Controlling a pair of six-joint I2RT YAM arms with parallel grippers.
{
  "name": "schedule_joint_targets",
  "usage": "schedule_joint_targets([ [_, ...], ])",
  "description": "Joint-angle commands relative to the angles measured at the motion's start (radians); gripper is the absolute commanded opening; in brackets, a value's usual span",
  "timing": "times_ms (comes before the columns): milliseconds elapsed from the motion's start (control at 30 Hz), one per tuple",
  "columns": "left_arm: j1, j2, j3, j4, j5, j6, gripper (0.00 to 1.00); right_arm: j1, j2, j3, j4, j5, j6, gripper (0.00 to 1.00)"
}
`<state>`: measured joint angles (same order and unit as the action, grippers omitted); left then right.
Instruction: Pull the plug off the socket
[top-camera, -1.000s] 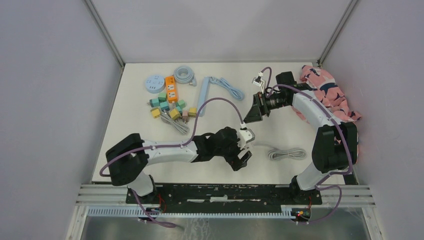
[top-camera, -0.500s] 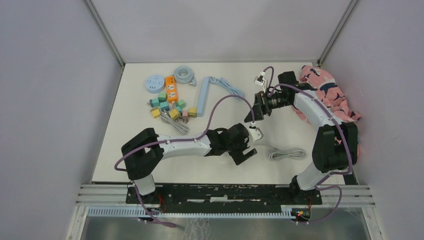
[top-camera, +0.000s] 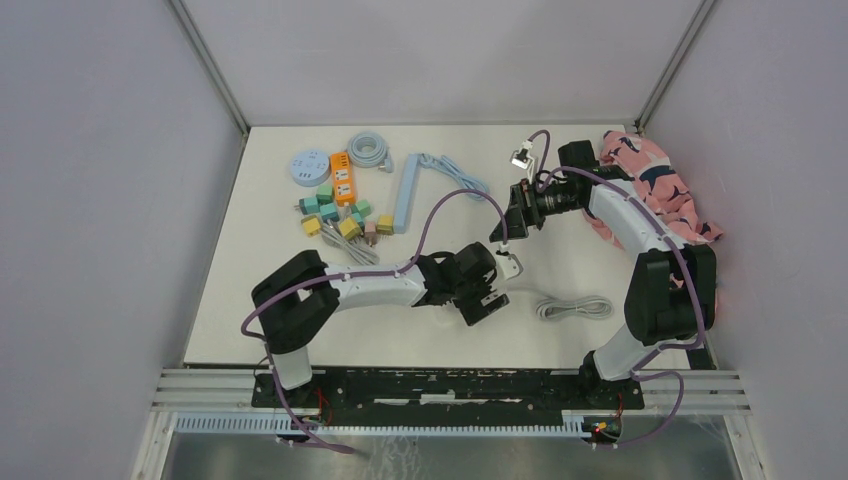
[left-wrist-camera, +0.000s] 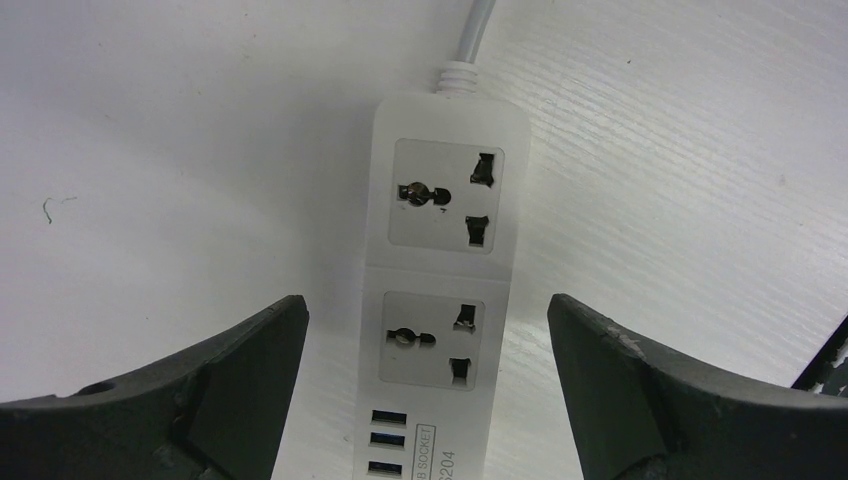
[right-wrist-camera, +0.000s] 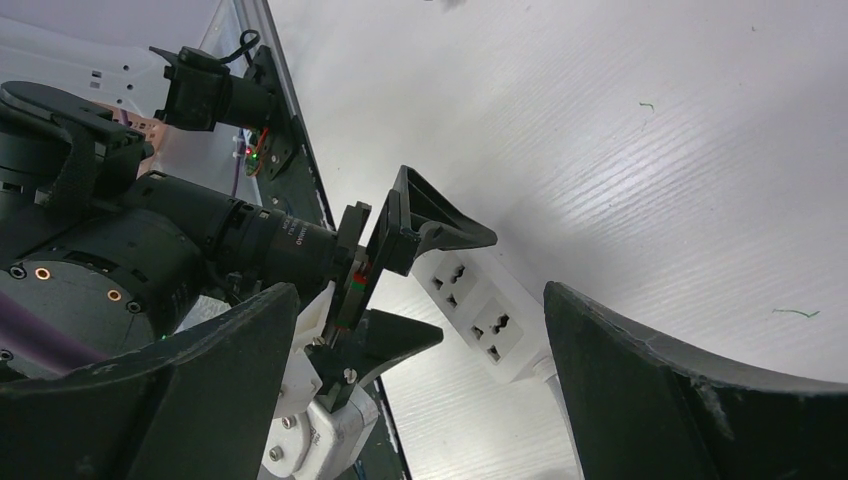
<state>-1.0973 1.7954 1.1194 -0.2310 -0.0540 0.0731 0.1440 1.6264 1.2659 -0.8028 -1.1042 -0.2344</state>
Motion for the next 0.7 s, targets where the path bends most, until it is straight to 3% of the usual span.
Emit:
schedule_joint_targets([
  [0,0.026,0.022,0.027,0.012,0.014,-0.007,0.92,0.005,-0.014,0.036,-0.026,-0.057,-0.005,1.0],
  [333,0.027,0.024,0.007,0.024,0.017,-0.012,0.71,0.002,-0.013,0.036,-0.028,-0.058,-0.005,1.0],
  [667,0.028,0.031,-0.003,0.017,-0.002,-0.016,0.61,-0.001,-0.017,0.035,-0.027,-0.061,-0.003,1.0],
])
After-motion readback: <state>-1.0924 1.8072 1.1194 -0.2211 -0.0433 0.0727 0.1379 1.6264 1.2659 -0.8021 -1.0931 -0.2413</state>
